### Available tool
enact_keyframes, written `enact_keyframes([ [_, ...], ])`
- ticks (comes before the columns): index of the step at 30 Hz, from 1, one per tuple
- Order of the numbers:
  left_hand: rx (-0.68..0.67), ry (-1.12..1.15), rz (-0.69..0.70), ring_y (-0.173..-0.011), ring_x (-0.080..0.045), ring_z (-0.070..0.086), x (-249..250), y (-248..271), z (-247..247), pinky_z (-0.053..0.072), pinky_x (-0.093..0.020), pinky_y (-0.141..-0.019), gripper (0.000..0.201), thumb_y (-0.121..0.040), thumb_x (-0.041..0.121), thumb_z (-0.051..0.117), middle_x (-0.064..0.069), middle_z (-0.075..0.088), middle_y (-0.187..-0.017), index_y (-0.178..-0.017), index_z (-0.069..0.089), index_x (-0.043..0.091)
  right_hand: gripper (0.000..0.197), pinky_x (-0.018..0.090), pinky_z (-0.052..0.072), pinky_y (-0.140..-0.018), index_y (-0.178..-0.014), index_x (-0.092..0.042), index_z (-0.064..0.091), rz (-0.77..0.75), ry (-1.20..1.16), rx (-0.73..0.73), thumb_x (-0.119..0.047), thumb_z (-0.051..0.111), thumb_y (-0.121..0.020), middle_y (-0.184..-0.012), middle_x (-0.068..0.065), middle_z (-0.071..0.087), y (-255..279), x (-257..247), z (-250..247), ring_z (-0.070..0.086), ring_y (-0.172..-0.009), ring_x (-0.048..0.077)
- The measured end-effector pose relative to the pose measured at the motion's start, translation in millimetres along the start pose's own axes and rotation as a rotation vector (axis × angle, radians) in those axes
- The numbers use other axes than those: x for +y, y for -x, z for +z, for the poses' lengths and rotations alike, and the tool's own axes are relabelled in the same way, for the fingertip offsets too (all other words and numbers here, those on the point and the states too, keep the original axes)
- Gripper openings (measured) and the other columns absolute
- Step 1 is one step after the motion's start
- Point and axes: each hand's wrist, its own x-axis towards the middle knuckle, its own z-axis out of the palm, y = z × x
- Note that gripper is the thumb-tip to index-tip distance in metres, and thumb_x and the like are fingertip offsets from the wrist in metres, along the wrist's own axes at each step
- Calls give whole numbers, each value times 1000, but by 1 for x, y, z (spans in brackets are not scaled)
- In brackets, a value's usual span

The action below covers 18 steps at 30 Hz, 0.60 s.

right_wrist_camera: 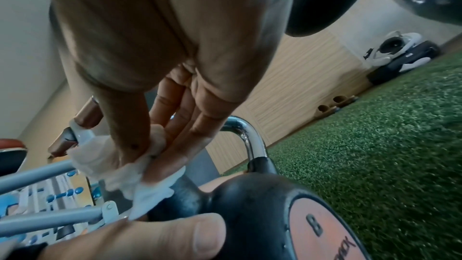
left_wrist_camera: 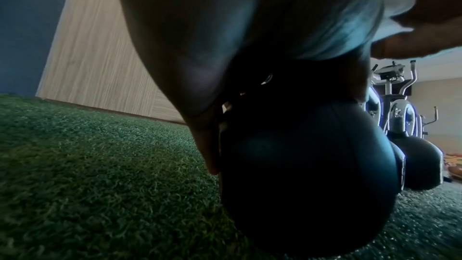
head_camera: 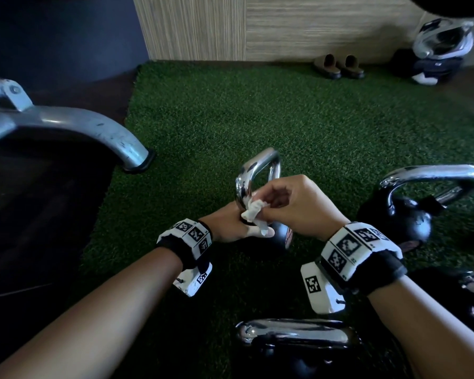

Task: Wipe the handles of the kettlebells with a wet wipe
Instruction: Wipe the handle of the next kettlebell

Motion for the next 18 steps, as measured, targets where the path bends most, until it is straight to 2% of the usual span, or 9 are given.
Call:
enact_keyframes([
  [1, 14, 2, 8, -95, 13, 61, 1, 1, 1, 45, -15, -91, 29, -92, 24, 79, 10, 68, -101, -112, 60, 20, 19, 48, 63, -84, -90, -16, 79, 10, -3, 33, -5, 84, -76, -87, 4, 80, -1, 3, 1, 77, -84, 27],
  [3, 19, 61, 15, -98, 5, 63, 2, 4, 3, 46, -24, -96, 24, -90, 21, 81, 17, 70, -100, -104, 61, 21, 18, 46, 63, -82, -92, -19, 80, 31, 23, 73, -11, 85, -77, -84, 0, 80, -1, 7, 4, 78, -83, 21],
  [5, -5, 124, 47, -103, -1, 65, 3, 6, 4, 48, -26, -98, 26, -89, 12, 81, 18, 71, -103, -108, 65, 21, 19, 27, 61, -73, -92, -27, 81, 24, 93, 41, -13, 83, -80, -78, -14, 78, -2, 10, 6, 74, -76, 1],
  [7, -2, 110, 73, -119, -16, 65, 4, 7, 5, 49, -36, -108, 41, -88, 14, 82, -1, 71, -123, -125, 64, 13, 20, 6, 48, -64, -97, -26, 81, 32, 165, -34, -11, 80, -84, -65, -31, 69, -2, 7, 6, 65, -66, -15],
  [8, -8, 96, 73, -122, -21, 64, 4, 8, 5, 48, -41, -111, 46, -88, 17, 83, -7, 69, -126, -128, 63, 10, 17, 4, 46, -63, -99, -23, 81, 41, 189, -63, -11, 80, -86, -63, -34, 66, -3, 5, 6, 63, -66, -18],
  [10, 1, 65, 58, -120, -23, 64, 0, 9, 6, 48, -46, -111, 47, -86, 23, 84, -9, 68, -123, -126, 63, 9, 13, 8, 51, -69, -100, -18, 81, 22, 266, -102, -13, 77, -88, -75, -27, 70, -6, 2, 5, 66, -74, -13],
  [14, -46, -74, 4, -108, 7, 60, -2, 15, 10, 46, -23, -100, 25, -88, 32, 82, 21, 66, -108, -104, 64, 36, 15, 21, 55, -77, -101, -20, 81, 24, 238, -141, -13, 72, -91, -88, -12, 77, -6, 0, 8, 71, -82, 2],
  [16, -34, -68, -18, -104, 9, 60, -2, 17, 11, 43, -16, -97, 25, -87, 33, 83, 14, 68, -110, -104, 66, 29, 15, 23, 56, -79, -101, -20, 80, 23, 170, -167, -13, 71, -92, -91, -8, 79, -3, 0, 10, 73, -86, 6],
  [18, -17, -16, 1, -106, 19, 57, 0, 20, 14, 39, -3, -96, 39, -84, 25, 86, 10, 70, -120, -118, 67, 18, 17, 15, 52, -76, -96, -20, 79, 21, 200, -217, -6, 69, -92, -87, -12, 76, -2, 1, 11, 69, -80, -5],
])
